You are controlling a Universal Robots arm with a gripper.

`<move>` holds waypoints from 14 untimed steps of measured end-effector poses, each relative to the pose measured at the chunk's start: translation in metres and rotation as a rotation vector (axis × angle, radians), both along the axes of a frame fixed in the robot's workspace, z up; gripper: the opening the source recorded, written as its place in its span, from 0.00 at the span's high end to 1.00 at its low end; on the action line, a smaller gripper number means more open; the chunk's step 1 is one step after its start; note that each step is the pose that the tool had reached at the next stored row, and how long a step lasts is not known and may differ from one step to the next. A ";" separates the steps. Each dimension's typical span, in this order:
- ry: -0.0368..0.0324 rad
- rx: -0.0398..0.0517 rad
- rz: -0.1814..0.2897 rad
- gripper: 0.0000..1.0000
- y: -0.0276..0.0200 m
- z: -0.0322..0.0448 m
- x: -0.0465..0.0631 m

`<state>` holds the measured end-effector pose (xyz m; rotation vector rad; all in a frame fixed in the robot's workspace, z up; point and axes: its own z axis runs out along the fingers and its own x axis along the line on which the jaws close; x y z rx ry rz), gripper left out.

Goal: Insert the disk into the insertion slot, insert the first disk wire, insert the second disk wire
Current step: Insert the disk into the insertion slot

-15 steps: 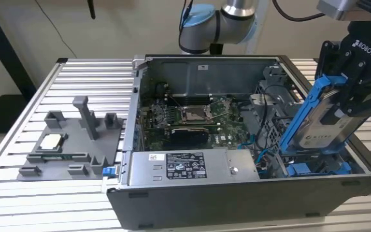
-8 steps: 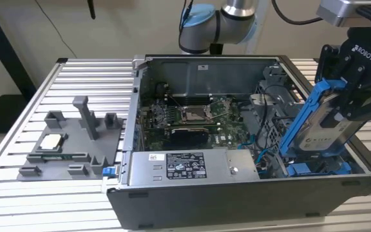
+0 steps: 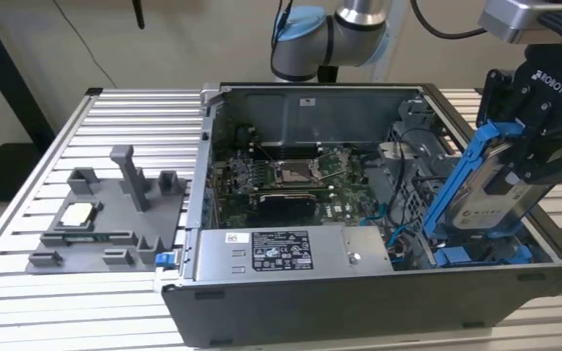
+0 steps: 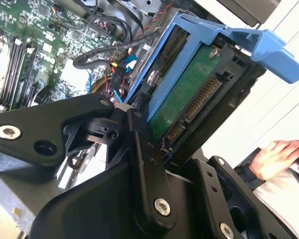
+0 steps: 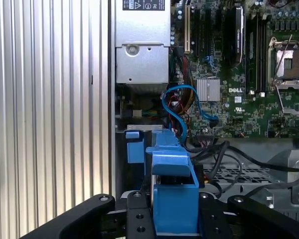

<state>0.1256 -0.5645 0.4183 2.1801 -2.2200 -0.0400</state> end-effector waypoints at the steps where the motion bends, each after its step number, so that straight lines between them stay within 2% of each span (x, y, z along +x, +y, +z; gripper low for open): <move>1: 0.0000 0.0000 0.000 0.67 0.0000 -0.0002 0.000; 14: 0.0000 0.0000 0.000 0.67 0.0000 -0.0028 0.000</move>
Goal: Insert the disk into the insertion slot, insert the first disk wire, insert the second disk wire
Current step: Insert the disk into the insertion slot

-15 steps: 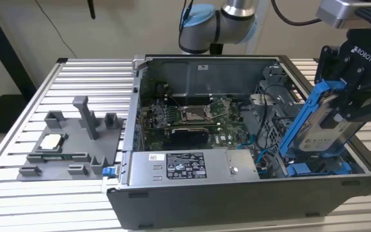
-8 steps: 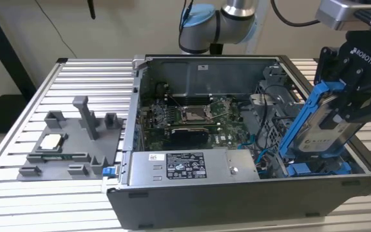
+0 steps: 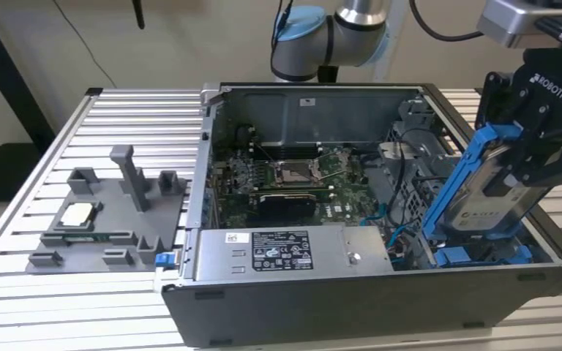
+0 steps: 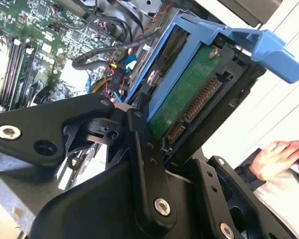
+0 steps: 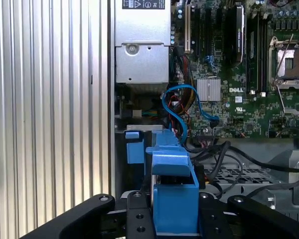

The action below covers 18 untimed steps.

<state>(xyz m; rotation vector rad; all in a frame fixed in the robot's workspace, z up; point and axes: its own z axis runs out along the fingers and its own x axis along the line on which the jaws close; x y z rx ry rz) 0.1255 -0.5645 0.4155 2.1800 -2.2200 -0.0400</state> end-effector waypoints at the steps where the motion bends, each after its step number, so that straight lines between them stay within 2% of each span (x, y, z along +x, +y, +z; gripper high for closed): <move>1: 0.0000 0.0000 0.000 0.67 0.0000 -0.0002 0.000; 12: 0.0003 0.0001 0.000 0.67 -0.0005 -0.0044 0.004; 18: 0.0078 0.0004 0.000 0.67 -0.0013 -0.0028 0.006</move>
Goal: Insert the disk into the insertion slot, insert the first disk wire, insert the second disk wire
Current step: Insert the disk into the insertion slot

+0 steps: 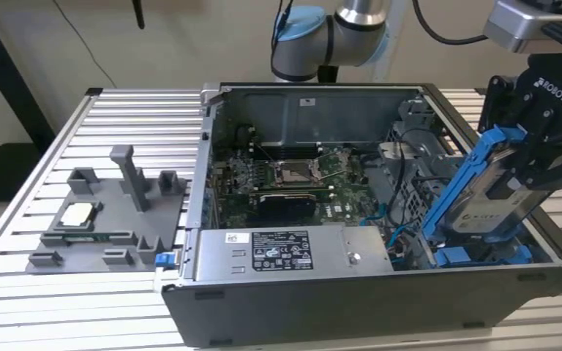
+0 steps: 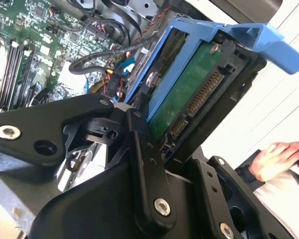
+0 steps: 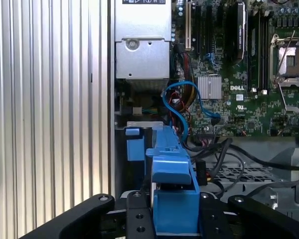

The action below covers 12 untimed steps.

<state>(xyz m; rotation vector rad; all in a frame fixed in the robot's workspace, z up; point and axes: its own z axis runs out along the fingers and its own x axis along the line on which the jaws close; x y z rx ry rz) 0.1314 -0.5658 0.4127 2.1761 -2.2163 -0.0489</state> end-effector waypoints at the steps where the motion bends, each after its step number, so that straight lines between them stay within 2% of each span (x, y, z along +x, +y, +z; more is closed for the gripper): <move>1: 0.0005 -0.0003 0.000 0.67 -0.0001 0.0011 0.000; 8: 0.0013 -0.0005 0.000 0.67 -0.0013 0.0086 0.000; 12: 0.0013 -0.0004 0.000 0.67 -0.0028 0.0090 0.000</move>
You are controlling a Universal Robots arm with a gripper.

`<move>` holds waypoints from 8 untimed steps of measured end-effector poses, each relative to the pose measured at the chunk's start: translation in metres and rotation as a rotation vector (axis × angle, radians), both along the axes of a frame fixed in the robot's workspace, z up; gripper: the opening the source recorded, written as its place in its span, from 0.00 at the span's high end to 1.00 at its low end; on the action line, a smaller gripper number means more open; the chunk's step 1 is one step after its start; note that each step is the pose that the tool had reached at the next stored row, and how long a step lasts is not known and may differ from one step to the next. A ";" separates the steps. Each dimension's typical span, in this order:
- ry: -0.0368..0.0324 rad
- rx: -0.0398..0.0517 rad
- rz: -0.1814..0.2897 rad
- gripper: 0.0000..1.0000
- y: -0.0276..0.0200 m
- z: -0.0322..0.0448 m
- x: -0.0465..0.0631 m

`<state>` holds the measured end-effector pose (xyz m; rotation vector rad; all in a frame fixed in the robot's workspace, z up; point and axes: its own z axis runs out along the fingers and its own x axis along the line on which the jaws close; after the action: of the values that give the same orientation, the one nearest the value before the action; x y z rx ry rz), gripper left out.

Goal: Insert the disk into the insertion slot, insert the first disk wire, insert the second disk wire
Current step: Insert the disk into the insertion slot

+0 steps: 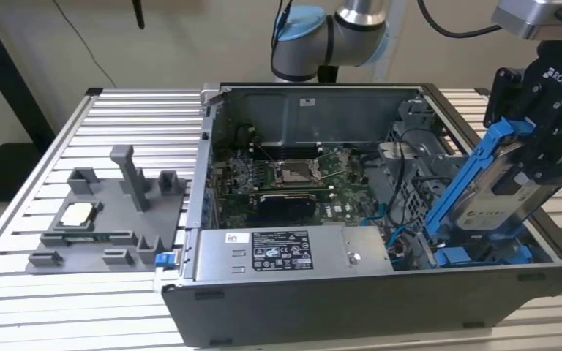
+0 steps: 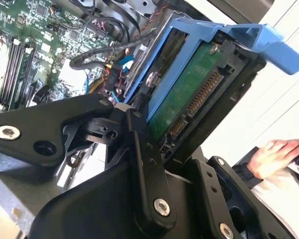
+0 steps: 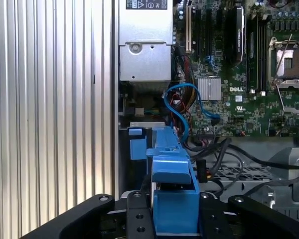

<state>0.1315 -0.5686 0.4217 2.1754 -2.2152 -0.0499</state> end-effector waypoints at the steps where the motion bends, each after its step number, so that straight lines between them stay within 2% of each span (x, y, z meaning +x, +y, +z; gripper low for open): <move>1: 0.0000 0.0001 0.000 0.67 -0.0007 0.0000 0.000; 5: -0.0005 0.0000 0.000 0.67 -0.0043 0.0000 0.000; 8: -0.0052 0.0001 0.000 0.67 -0.0053 -0.0006 -0.001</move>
<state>0.1306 -0.5739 0.4211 2.1782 -2.2179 -0.0445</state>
